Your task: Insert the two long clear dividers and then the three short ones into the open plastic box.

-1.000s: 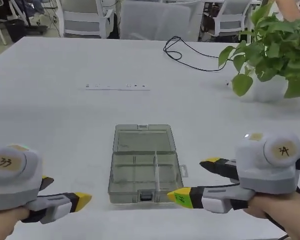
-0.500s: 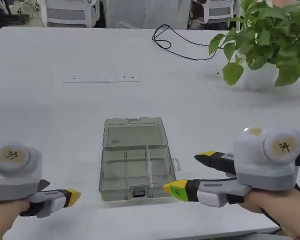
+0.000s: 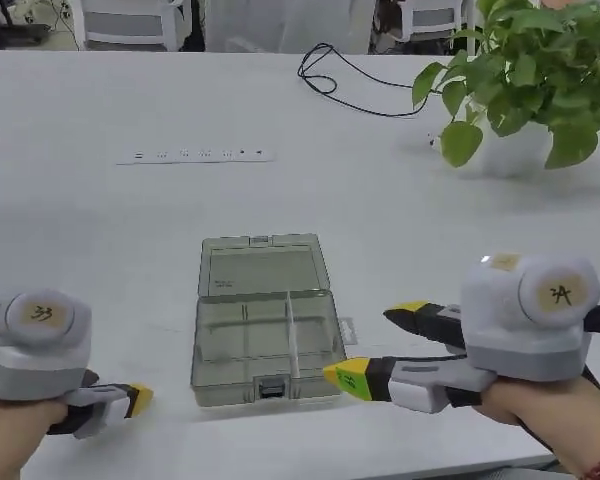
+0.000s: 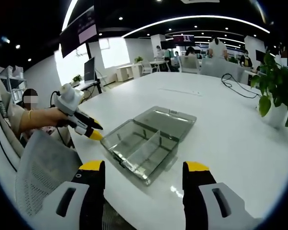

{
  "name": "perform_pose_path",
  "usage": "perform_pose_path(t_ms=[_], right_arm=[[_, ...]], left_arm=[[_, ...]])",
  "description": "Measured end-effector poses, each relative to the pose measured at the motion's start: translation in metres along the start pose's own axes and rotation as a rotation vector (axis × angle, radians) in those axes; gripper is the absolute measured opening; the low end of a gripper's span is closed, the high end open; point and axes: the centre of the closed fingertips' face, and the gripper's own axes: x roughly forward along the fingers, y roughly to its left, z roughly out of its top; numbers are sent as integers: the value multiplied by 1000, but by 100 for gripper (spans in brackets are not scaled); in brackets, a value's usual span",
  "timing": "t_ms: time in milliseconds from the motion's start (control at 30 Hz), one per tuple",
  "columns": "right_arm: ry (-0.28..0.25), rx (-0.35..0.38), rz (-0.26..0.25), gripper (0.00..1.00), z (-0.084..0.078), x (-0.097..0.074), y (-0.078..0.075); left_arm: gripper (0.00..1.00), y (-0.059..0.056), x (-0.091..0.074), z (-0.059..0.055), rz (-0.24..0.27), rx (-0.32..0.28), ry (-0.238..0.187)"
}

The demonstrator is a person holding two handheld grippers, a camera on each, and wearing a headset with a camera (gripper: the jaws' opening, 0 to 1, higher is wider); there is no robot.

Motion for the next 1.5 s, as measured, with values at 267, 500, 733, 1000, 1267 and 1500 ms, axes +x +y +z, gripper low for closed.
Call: perform_pose_path(t_ms=[267, 500, 733, 1000, 1267, 1500], right_arm=[[5, -6, 10, 64, 0, 4, 3], [14, -11, 8, 63, -2, 5, 3], [32, -9, -15, 61, -5, 6, -1], [33, -8, -23, 60, -3, 8, 0], [51, -8, -30, 58, -4, 9, 0], [34, 25, -25, 57, 1, 12, 4]], left_arm=[[39, -1, 1, 1, 15, 16, 15], [38, -2, 4, 1, 29, 30, 40], [37, -2, 4, 1, 42, 8, 73], [32, -4, 1, -2, 44, 8, 135], [30, -6, -1, -3, 25, -23, 134], [30, -5, -5, -4, 20, -67, 102]])
